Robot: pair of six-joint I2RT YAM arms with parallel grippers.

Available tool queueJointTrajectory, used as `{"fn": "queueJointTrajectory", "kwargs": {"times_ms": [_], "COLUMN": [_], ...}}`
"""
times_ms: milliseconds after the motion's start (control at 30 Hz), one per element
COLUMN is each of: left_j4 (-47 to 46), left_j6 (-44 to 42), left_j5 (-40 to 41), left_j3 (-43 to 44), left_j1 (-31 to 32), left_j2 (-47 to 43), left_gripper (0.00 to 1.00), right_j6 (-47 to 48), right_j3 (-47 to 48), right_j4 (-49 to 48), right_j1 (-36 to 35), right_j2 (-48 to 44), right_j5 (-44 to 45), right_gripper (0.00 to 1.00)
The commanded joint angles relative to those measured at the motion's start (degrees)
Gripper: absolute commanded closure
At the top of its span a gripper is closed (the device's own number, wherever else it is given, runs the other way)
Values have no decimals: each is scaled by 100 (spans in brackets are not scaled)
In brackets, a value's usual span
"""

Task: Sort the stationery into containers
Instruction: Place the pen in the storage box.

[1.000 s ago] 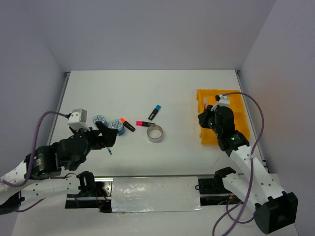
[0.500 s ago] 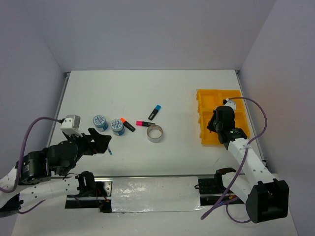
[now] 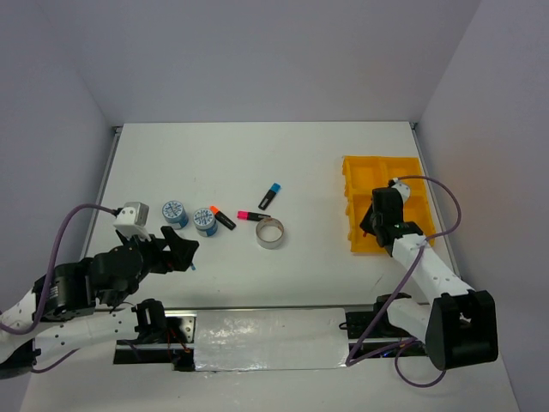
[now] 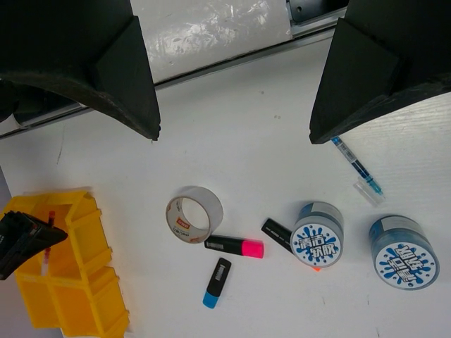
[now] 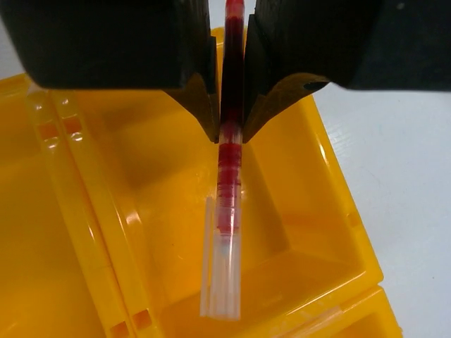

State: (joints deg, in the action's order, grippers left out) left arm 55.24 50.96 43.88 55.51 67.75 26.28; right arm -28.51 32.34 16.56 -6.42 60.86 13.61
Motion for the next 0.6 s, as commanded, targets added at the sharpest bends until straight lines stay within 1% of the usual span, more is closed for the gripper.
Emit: {"fn": "queueJointTrajectory", "kwargs": {"times_ms": [0,200,333,400,467,533,567], "left_j4": [-207,-189,-181,-207,-207,-189,-172], "left_j6": [-130,-113,-95,-121,-121,-95,-86], "left_j5": [-55,-37,-37,-37,-29,-20,-2], "left_j3": [-22,-13,-13,-31,-31,-22,-22], "left_j1": [19,28,28,19,19,28,28], "left_j2": [-106,-79,-123,-150,-176,-176,-176], "left_gripper": [1,1,1,1,1,1,1], "right_j6": [-119,-93,-93,-76,-84,-58,-49], "right_j3": [18,9,9,36,36,123,150], "right_j4": [-416,-583,-610,-540,-496,-277,-215], "right_j1": [79,193,228,220,220,228,228], "right_j2": [119,566,576,428,243,-152,-310], "right_j5": [63,-113,-130,-191,-227,-227,-262], "right_gripper": [76,75,74,70,60,50,49]}}
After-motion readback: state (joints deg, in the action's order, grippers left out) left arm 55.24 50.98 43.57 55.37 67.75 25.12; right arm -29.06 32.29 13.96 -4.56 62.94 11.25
